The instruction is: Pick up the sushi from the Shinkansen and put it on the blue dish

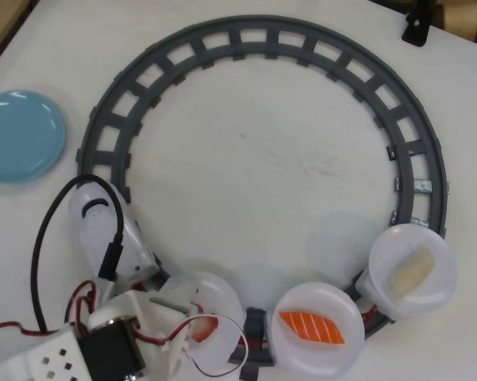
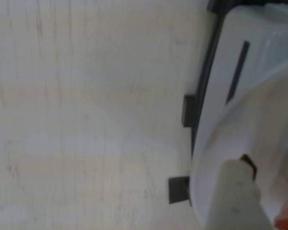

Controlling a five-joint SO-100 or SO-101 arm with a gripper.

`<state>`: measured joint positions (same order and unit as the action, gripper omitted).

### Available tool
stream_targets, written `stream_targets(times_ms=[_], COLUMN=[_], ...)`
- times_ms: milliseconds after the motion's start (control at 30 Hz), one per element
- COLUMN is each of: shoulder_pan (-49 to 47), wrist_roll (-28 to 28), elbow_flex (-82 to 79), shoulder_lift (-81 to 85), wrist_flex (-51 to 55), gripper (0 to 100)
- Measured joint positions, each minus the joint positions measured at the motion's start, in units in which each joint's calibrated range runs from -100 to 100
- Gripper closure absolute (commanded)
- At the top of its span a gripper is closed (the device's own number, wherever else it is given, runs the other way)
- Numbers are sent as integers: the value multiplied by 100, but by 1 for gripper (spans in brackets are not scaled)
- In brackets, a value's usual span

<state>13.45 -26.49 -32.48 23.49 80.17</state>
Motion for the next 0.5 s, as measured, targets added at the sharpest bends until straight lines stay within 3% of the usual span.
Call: stream_targets(times_ms=[100,300,500], shoulder_pan=[0,0,-98], wrist_roll=[0,0,0], elbow_flex=[-156,-457,-814], shoulder_lift=[0,0,169], wrist_flex=[-92,-471,-941], gripper=[67,80,82])
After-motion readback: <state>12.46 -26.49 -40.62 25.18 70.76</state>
